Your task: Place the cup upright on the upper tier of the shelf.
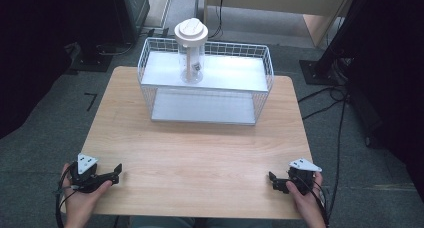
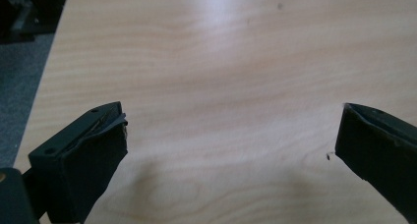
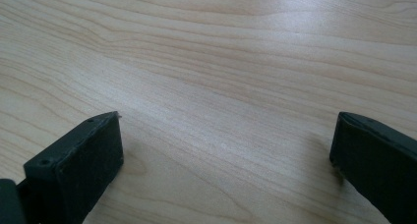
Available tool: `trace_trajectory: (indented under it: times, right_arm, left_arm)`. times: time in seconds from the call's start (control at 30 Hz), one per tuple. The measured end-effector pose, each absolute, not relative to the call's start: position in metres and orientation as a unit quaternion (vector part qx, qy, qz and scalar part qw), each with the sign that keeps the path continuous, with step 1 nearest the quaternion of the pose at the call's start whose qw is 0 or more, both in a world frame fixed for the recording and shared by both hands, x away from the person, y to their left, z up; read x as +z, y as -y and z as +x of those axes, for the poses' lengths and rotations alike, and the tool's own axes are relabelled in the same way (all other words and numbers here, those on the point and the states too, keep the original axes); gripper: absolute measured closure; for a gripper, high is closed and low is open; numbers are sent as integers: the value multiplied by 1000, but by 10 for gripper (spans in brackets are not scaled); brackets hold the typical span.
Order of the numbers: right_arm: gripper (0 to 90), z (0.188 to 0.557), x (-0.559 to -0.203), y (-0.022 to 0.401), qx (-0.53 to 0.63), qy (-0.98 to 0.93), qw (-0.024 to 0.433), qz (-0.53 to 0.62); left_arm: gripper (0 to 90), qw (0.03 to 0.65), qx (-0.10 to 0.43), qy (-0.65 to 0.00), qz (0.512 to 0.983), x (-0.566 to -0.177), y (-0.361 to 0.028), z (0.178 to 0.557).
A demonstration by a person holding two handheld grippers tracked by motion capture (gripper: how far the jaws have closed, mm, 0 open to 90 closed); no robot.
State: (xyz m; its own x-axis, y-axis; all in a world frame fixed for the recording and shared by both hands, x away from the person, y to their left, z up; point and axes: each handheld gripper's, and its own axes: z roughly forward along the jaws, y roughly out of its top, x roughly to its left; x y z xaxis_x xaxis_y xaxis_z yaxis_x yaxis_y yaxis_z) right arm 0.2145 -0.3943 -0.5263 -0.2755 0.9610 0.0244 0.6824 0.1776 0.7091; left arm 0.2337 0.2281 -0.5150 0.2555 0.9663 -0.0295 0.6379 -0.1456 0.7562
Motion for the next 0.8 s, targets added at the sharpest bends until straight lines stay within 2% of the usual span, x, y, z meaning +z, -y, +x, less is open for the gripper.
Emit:
trace_trajectory:
  times: [0.13,0.27,0.37,0.8]
  right_arm:
    - [0,215,-526,394,314,-734,222,559]
    - [0,214,-526,394,314,-734,222,559]
    - [0,214,-526,394,313,-734,222,559]
    - [0,214,-526,394,313,-734,223,559]
  left_arm:
    - [0,335,235,-560,721,-516,-232,233]
    - [0,316,206,-553,743,-518,-230,237]
    - [0,293,222,-549,751,-519,-226,236]
    - [0,295,217,-537,760,-519,-221,241]
